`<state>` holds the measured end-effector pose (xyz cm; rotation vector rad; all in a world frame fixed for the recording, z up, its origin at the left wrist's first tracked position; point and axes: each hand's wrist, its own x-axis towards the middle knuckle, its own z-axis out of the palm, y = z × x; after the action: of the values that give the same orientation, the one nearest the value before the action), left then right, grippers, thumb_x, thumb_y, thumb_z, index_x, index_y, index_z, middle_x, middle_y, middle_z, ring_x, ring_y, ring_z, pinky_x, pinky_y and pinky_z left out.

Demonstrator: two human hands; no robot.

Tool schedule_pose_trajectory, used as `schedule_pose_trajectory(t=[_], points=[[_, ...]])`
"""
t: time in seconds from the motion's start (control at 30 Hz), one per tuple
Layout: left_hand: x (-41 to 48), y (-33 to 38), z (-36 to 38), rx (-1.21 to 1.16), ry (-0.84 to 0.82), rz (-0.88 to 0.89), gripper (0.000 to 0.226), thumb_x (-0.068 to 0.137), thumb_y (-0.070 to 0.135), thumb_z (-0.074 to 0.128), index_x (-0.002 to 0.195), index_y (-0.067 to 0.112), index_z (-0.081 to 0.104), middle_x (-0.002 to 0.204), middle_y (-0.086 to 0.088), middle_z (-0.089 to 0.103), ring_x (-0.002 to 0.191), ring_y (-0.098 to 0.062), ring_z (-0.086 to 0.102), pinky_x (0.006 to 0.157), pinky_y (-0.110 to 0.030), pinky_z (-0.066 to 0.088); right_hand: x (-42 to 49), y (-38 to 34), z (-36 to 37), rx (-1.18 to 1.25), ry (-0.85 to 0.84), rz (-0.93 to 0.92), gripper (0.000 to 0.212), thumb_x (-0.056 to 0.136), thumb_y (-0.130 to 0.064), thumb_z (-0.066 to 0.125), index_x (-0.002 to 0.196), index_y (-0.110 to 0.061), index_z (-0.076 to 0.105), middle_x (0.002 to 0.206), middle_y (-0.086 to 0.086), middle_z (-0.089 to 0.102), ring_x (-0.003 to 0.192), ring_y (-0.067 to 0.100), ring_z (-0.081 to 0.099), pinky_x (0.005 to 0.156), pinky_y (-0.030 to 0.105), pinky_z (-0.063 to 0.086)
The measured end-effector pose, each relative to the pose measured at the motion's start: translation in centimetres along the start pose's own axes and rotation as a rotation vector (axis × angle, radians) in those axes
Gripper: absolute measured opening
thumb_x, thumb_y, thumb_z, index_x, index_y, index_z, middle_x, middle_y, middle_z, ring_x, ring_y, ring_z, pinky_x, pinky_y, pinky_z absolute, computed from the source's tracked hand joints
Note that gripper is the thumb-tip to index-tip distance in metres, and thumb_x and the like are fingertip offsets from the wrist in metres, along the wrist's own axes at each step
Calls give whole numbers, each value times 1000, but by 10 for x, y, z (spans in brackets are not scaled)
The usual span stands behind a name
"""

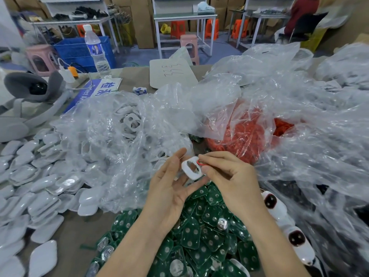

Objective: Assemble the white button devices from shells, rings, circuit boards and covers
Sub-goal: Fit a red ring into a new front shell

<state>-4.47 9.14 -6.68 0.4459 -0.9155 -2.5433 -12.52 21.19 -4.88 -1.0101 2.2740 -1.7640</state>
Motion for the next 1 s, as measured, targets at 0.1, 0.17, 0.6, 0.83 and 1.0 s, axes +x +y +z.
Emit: schedule_pose_trajectory(t=[0.1, 0.17, 0.6, 0.83, 1.0], points=[[1, 3, 2, -81, 38, -54, 26, 78, 18, 64, 100, 7, 75, 100, -16, 73, 90, -25, 73, 70, -41, 62, -1, -2, 2, 66, -44, -28, 30, 83, -3, 70, 101, -27, 74, 100, -20, 67, 100, -1, 63, 88, 13, 47], [1, 6, 3, -148, 31, -98, 27, 78, 15, 64, 99, 3, 76, 104, -18, 72, 91, -25, 72, 72, -39, 62, -1, -3, 2, 127, -50, -22, 32, 82, -4, 72, 99, -31, 74, 101, -19, 68, 102, 3, 64, 89, 16, 48], [-4, 17, 1, -203, -223, -263, 59, 67, 6, 87, 120, -4, 65, 133, -20, 60, 118, -26, 63, 90, -34, 56, -1, -5, -8, 169, -26, -58, 30, 74, 4, 77, 75, -26, 75, 94, -13, 72, 88, 5, 69, 78, 15, 52], [-5, 20, 0, -127, -308, -209, 62, 63, 7, 89, 122, 3, 67, 137, -12, 59, 114, -25, 65, 88, -44, 57, -5, -14, -8, 46, -79, -191, 28, 76, -11, 77, 92, -33, 73, 99, -16, 69, 96, 6, 66, 84, 14, 49], [-6, 19, 1, -106, -328, -192, 60, 66, 10, 88, 122, 4, 67, 136, -11, 60, 114, -24, 65, 84, -39, 58, -5, -14, -6, 54, -97, -168, 42, 74, -5, 79, 98, -38, 70, 101, -19, 68, 94, 5, 65, 83, 13, 48]])
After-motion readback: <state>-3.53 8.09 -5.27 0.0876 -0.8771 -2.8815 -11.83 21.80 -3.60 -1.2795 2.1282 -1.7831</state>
